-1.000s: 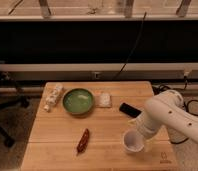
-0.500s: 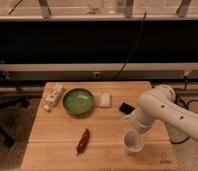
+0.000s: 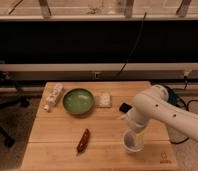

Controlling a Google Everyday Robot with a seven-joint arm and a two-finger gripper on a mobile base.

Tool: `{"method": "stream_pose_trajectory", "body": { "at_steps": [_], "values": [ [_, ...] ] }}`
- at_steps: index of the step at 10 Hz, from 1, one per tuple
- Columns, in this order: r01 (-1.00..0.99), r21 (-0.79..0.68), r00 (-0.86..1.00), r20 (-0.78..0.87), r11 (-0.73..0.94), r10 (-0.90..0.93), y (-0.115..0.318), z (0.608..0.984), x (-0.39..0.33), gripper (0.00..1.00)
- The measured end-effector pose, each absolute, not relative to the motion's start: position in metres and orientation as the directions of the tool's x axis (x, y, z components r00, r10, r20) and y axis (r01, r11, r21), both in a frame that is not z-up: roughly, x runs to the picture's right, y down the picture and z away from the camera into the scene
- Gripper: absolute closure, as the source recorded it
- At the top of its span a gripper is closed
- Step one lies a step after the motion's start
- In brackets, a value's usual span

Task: Pick up the ceramic cup

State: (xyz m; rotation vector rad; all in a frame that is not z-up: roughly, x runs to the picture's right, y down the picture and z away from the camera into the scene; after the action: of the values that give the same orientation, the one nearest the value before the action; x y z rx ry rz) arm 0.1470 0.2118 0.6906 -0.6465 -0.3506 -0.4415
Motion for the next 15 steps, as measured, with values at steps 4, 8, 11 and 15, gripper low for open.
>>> {"method": "stream_pose_trajectory", "body": {
  "at_steps": [4, 8, 11, 15],
  "values": [
    [0.517, -0.494, 0.837, 0.462, 0.699, -0.293, 0.224, 0.709, 0.137, 0.20],
    [0.533, -0.505, 0.832, 0.459, 0.679, -0.312, 0.236, 0.727, 0.139, 0.43],
    [0.552, -0.517, 0.823, 0.464, 0.654, -0.327, 0.240, 0.730, 0.145, 0.73],
    [0.551, -0.502, 0.823, 0.458, 0.667, -0.335, 0.224, 0.725, 0.140, 1.00]
  ]
}}
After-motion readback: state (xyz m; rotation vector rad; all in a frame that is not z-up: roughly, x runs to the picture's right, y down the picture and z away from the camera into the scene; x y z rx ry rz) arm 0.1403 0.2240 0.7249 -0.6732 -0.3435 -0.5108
